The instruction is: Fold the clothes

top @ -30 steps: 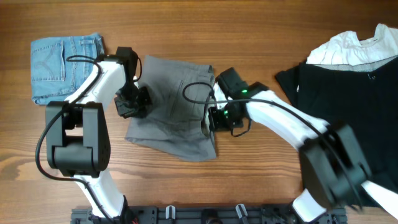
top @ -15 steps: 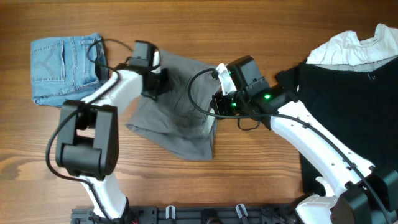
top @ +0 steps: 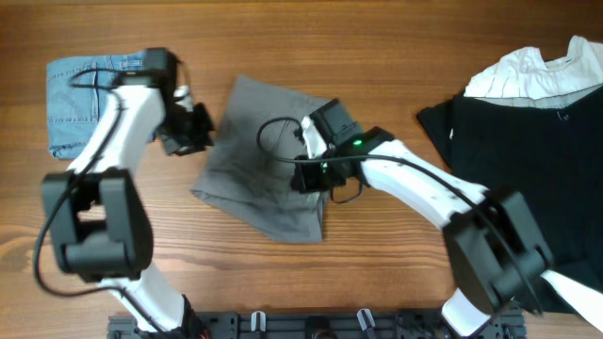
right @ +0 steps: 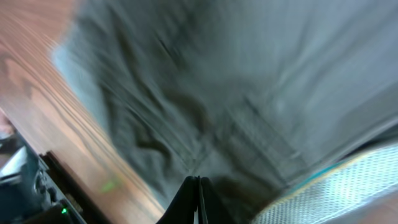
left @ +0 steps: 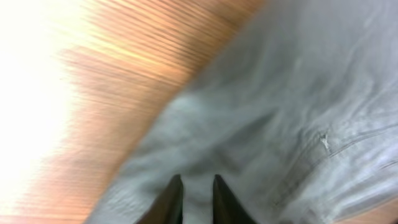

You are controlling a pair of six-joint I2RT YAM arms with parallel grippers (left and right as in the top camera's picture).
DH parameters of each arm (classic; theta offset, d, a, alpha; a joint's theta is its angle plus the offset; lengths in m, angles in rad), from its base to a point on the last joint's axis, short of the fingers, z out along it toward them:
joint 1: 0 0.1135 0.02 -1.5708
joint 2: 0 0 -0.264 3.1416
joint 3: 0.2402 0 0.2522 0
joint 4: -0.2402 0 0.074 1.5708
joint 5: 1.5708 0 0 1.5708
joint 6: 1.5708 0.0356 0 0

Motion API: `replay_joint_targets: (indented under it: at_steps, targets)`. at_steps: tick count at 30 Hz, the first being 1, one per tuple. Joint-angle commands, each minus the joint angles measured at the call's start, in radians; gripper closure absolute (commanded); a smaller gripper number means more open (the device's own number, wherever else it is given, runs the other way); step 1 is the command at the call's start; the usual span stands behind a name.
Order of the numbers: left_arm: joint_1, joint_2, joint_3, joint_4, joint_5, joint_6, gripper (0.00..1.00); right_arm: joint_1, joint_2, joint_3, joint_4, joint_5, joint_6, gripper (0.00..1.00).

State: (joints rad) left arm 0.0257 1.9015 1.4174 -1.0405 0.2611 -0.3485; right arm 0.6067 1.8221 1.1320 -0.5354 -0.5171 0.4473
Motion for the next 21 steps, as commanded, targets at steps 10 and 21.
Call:
replay_joint_targets:
  at_steps: [10, 21]
  targets:
    - [0.028, -0.074, -0.042, -0.145, 0.060, 0.005, 0.68, 0.003, 0.121, -0.014, -0.206, 0.024, 0.259, 0.96]
    - [-0.006, -0.074, -0.383, 0.090, 0.060, -0.144, 0.95, -0.037, 0.051, -0.014, -0.169, 0.023, 0.130, 0.95]
